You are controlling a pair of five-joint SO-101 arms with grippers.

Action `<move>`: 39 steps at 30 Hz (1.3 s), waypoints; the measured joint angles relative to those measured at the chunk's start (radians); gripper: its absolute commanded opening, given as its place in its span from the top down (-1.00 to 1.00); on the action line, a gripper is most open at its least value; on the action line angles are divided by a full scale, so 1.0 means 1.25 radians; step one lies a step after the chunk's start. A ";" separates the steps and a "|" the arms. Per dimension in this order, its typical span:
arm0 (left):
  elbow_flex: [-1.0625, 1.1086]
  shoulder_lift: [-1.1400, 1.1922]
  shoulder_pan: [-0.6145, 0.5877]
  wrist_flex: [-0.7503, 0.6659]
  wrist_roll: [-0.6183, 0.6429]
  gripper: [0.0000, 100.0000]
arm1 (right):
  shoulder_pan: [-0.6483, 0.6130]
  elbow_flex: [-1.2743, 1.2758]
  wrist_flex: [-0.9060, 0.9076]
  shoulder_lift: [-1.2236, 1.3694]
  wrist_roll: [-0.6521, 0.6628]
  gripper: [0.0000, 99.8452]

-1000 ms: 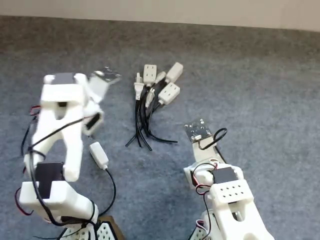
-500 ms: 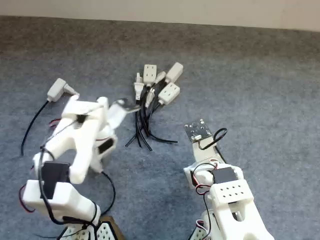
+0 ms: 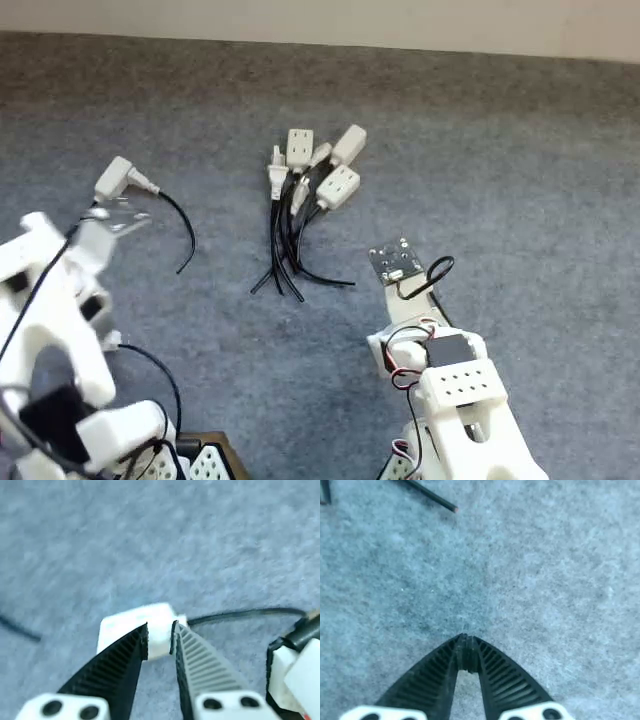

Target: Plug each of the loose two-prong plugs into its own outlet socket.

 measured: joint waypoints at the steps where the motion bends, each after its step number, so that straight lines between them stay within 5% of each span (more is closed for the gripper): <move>1: 0.017 -0.031 -0.026 0.000 -0.014 0.81 | 0.000 0.000 0.000 0.000 0.000 0.99; 6: 0.168 -0.135 -0.122 -0.002 -0.149 0.81 | 0.000 0.000 0.000 0.000 0.000 0.99; 11: 0.233 -0.180 -0.172 -0.034 -0.161 0.81 | 0.000 0.000 0.000 0.000 0.000 0.99; 14: 0.237 -0.184 -0.169 -0.103 -0.101 0.73 | 0.000 0.000 0.000 0.000 0.000 0.99; 19: 0.237 -0.184 -0.158 -0.274 0.096 0.32 | 0.000 0.000 0.000 0.000 0.000 0.99; 25: 0.161 -0.184 -0.106 -0.293 0.172 0.27 | 0.000 0.000 0.000 0.000 0.000 0.99; 34: 0.044 -0.184 0.068 -0.171 -0.209 0.27 | 0.000 0.000 0.000 0.000 0.000 0.99; 39: 0.044 -0.184 0.068 -0.156 -0.223 0.27 | 0.000 0.000 0.000 0.000 0.000 0.99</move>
